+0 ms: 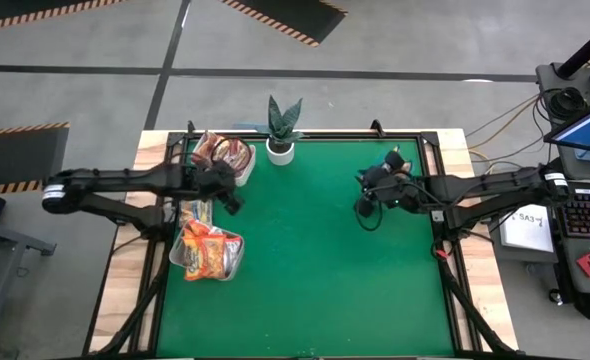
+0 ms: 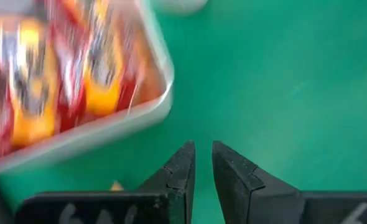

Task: Sort Maruchan noodles
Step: Put the blue noodle pack into the blue bin

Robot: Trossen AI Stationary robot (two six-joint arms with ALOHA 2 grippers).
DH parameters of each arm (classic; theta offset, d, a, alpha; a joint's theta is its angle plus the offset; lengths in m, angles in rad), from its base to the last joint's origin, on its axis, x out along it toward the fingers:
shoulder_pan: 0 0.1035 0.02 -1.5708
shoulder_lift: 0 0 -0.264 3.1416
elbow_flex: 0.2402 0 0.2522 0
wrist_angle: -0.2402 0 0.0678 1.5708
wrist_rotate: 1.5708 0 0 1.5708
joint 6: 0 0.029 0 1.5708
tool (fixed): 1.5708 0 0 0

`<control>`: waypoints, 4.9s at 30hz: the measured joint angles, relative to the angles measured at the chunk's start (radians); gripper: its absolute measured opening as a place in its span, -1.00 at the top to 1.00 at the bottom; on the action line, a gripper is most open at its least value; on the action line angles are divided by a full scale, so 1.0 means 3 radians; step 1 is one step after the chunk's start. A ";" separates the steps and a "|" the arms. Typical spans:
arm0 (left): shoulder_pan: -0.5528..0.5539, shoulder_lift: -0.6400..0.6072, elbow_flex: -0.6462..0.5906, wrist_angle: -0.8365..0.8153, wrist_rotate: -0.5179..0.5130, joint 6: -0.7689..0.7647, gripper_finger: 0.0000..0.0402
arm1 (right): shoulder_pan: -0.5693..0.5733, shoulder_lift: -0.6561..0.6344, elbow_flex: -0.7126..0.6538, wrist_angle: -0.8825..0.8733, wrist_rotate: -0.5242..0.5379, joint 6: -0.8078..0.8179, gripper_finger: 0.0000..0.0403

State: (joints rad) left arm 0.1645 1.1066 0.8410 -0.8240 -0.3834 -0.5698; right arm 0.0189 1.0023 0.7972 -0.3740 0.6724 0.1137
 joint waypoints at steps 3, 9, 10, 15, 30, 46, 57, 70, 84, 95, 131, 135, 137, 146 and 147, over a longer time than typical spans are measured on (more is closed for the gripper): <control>0.0198 0.0145 0.0000 -0.0365 0.0125 -0.0167 0.81 | 0.0000 0.0000 -0.0060 0.0269 -0.0001 -0.0204 0.81; 0.0500 0.0486 0.0000 -0.0918 0.0275 -0.0254 0.81 | -0.0004 -0.0009 -0.0068 0.0519 -0.0083 -0.0469 0.95; 0.0528 0.0548 0.0000 -0.0984 0.0278 -0.0254 0.81 | -0.0010 -0.0013 -0.0069 0.0517 -0.0087 -0.0467 0.95; 0.0598 0.0814 0.0000 -0.1198 0.0252 -0.0254 0.81 | -0.0022 -0.0014 -0.0073 0.0460 -0.0089 -0.0446 0.96; 0.0608 0.1380 0.0001 -0.1064 0.0179 -0.0226 0.81 | -0.0022 -0.0014 -0.0077 0.0469 -0.0088 -0.0530 0.96; 0.0537 0.1447 0.0124 -0.0346 0.0722 0.0119 0.81 | -0.0022 -0.0014 -0.0077 0.0497 -0.0085 -0.0605 0.96; 0.0468 0.1324 0.0376 -0.1687 0.0114 -0.0316 0.81 | -0.0022 -0.0014 -0.0077 0.0495 -0.0084 -0.0633 0.96; 0.0546 0.1323 0.0005 -0.1256 0.0115 -0.0400 0.81 | -0.0022 -0.0014 -0.0078 0.0493 -0.0084 -0.0655 0.96; 0.0519 0.1323 0.0034 -0.0591 0.0405 -0.0212 0.81 | -0.0022 -0.0014 -0.0077 0.0490 -0.0084 -0.0677 0.96; 0.0526 0.1323 0.0030 -0.1326 0.0159 -0.0638 0.81 | -0.0022 -0.0015 -0.0078 0.0482 -0.0084 -0.0680 0.96; -0.0524 0.1324 0.0564 -0.0649 0.0318 0.0166 0.81 | -0.0022 -0.0015 -0.0078 0.0467 -0.0088 -0.0724 0.96; -0.0396 0.1326 0.0148 -0.0519 0.0250 -0.0263 0.81 | -0.0022 -0.0015 -0.0078 0.0468 -0.0088 -0.0729 0.96; -0.0376 0.1323 0.0010 -0.0384 0.0289 -0.0309 0.81 | -0.0022 -0.0015 -0.0078 0.0468 -0.0088 -0.0731 0.96; -0.0385 0.1328 -0.0151 0.1133 0.0417 0.0181 0.81 | -0.0022 -0.0015 -0.0078 0.0471 -0.0089 -0.0739 0.96; -0.0393 0.1328 -0.0134 0.1476 0.0484 0.0350 0.81 | -0.0022 -0.0015 -0.0078 0.0472 -0.0089 -0.0737 0.96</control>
State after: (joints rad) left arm 0.0466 1.5051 0.8006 -0.3811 -0.2383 -0.4647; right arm 0.0124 0.9977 0.7738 -0.2325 0.6456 -0.1074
